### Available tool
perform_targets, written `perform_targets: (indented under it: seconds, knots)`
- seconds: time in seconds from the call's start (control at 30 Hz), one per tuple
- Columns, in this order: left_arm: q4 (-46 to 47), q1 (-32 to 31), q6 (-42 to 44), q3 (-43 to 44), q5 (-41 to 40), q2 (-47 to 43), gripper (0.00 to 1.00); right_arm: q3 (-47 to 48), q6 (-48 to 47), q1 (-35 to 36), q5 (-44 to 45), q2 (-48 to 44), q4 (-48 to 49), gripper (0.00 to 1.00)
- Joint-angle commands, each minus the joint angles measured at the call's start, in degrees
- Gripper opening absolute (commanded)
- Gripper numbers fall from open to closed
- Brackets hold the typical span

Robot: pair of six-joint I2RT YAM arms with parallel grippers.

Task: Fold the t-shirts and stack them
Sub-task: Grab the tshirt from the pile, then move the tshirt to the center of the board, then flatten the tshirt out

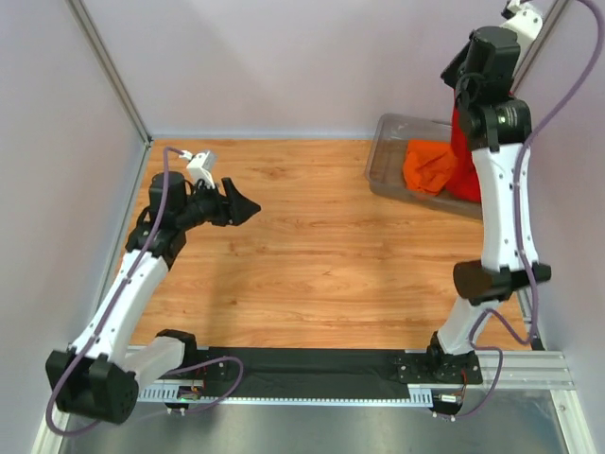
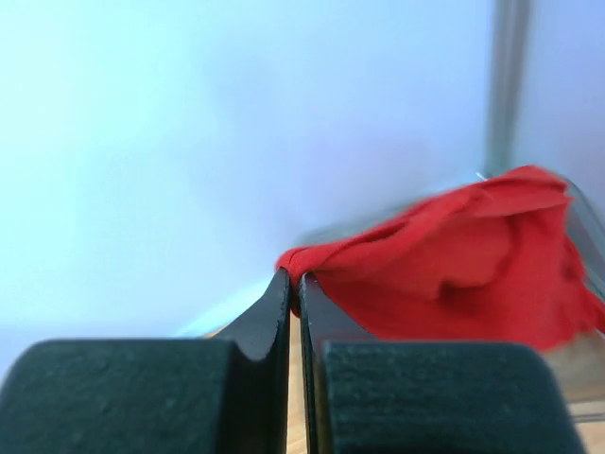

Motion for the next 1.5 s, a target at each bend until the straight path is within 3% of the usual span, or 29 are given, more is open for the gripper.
perform_targets:
  seconds: [0.0,0.1,0.23,0.33,0.4,0.47,0.57,0.6,0.63,0.67,0.7,0.8,0.87,0.9,0.93,0.97,1.0,1.03,1.1,1.2,1.37,1.47]
  knots:
    - [-3.78,-1.25,-1.72,-1.73,0.55,-9.3,0.74,1.9,-5.72,7.79,3.02,-10.54,3.19,0.0]
    - [-6.76,-1.25,-4.35,-3.76,-1.03,-18.44,0.83,1.55,-2.31,15.53,3.02,-16.78,3.54,0.0]
    - [-13.34,-1.25,-6.91,-4.73,-2.61,-28.2,0.87,-2.75,-0.45,26.25,5.04,-23.55,7.48,0.0]
    - [-16.26,-1.25,-8.23,-5.35,-4.11,-33.66,0.89,-3.2,-5.18,34.42,5.14,-24.09,9.77,0.0]
    - [-17.93,-1.25,-8.23,-5.09,-4.98,-35.6,0.9,-6.0,-13.87,41.19,4.26,-24.97,12.58,0.0]
    - [-20.12,-1.25,-8.05,-4.73,-5.95,-36.65,0.9,-12.67,-15.4,45.49,-4.24,-26.29,14.18,0.0]
    - [-24.43,-1.25,-8.05,-3.42,-13.05,-37.79,0.99,-25.04,-5.93,48.49,-14.37,-27.34,9.27,0.01]
    - [-27.14,-1.25,-7.88,-2.54,-17.77,-37.8,1.0,-31.87,1.15,48.94,-15.69,-28.39,8.91,0.15]
    - [-28.29,-1.25,-7.27,-2.27,-19.82,-37.36,1.0,-45.25,4.18,49.21,-19.62,-31.27,10.82,0.69]
    - [-29.09,-1.25,-6.65,-2.1,-21.24,-36.84,1.0,-51.83,6.56,49.12,-21.13,-32.26,10.93,0.93]
    - [-29.88,-1.25,-5.78,-1.75,-22.21,-35.96,1.0,-56.07,8.84,49.03,-20.8,-33.05,9.62,1.0]
    - [-33.99,-1.25,0.11,0.62,-19.16,-28.07,1.0,-68.3,7.91,47.2,-17.46,-35.25,-1.33,1.0]
    - [-39.0,-1.42,1.61,2.2,-17.83,-15.79,1.0,-72.0,6.15,44.57,-19.47,-35.43,-4.97,1.0]
    - [-44.77,-2.64,1.53,4.65,-17.65,-10.78,0.93,-75.59,5.62,43.94,-20.87,-35.26,-5.68,0.96]
    - [-45.18,-4.22,1.61,5.28,-17.3,-3.51,0.89,-77.01,5.44,43.67,-23.67,-34.82,-4.73,0.93]
    - [-43.96,-7.11,0.66,5.38,-17.9,-1.69,0.89,-78.25,5.96,43.67,-26.13,-34.38,-3.15,0.88]
    - [-40.47,-11.05,-0.4,4.59,-20.61,-0.63,0.89,-80.7,6.75,43.76,-27.9,-33.77,-0.61,0.76]
    - [-38.09,-11.87,-1.54,3.28,-20.29,0.42,0.89,-81.5,8.06,43.76,-31.05,-32.2,6.11,0.71]
    - [-33.94,-11.88,-4.35,-0.24,-18.88,1.83,0.84,-84.13,9.21,43.76,-33.62,-28.43,19.62,0.71]
    - [-29.37,-11.45,-5.77,-3.23,-16.6,3.6,0.82,-79.17,11.76,43.85,-40.64,-19.05,28.31,0.85]
    - [-24.89,-8.37,-2.44,-2.27,-18.45,5.87,0.93,-68.17,9.22,44.2,-38.91,-8.02,24.65,0.84]
    - [-28.64,-8.1,0.03,2.11,-16.08,14.65,0.9,-64.91,7.99,43.93,-38.2,-3.71,19.9,0.78]
